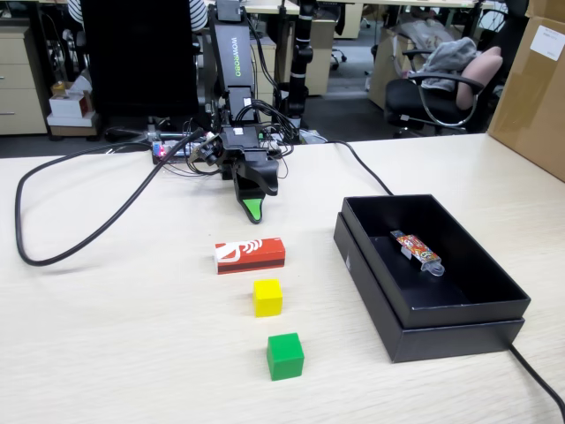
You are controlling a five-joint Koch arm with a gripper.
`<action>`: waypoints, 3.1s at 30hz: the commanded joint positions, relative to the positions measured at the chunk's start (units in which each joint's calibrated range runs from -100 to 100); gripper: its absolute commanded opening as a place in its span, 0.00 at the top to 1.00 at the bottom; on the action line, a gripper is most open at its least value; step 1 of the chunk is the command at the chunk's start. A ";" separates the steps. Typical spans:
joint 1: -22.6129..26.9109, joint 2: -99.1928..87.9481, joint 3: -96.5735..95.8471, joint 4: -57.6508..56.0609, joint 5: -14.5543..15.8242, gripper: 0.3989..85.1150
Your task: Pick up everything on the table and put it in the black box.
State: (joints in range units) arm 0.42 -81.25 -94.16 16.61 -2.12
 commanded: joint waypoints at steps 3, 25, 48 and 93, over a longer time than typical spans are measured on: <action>0.00 0.07 -0.31 -0.67 0.05 0.43; 0.00 0.07 -0.31 -0.67 0.05 0.43; 0.88 -16.80 18.00 -35.58 3.66 0.42; -4.00 61.80 93.43 -81.97 5.27 0.48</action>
State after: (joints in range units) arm -3.20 -19.70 -5.30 -64.80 3.30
